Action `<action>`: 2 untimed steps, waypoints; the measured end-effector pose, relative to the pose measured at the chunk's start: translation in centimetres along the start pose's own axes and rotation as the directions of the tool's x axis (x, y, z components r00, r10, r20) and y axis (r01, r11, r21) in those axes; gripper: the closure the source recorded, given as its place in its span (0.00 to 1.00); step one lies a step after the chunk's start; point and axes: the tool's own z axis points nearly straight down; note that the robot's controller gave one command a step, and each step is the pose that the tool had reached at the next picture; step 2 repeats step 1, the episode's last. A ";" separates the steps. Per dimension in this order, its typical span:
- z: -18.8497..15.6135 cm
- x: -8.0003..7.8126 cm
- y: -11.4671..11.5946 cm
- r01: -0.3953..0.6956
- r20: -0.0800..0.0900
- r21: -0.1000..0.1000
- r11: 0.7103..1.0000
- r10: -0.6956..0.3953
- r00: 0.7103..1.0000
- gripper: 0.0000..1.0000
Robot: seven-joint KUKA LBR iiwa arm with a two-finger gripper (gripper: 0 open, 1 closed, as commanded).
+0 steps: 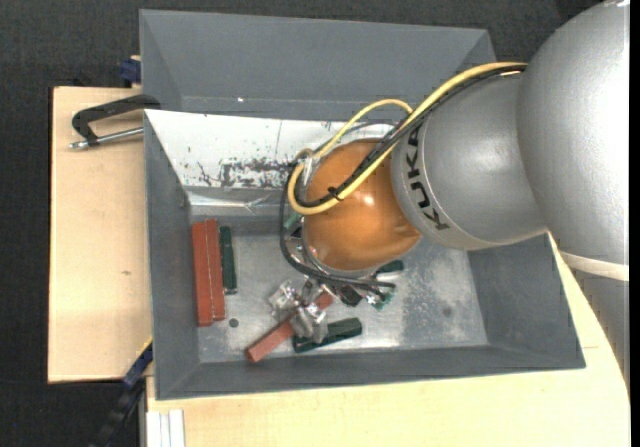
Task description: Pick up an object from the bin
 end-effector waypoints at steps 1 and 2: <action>-13.3 0.3 -2.0 -0.020 0.005 0.002 1.000 0.020 1.000 1.00; -13.3 0.3 -2.0 -0.020 0.005 0.002 1.000 0.020 1.000 1.00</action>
Offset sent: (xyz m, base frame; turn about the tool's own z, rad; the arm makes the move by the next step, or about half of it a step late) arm 0.0000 0.0000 0.0000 0.0000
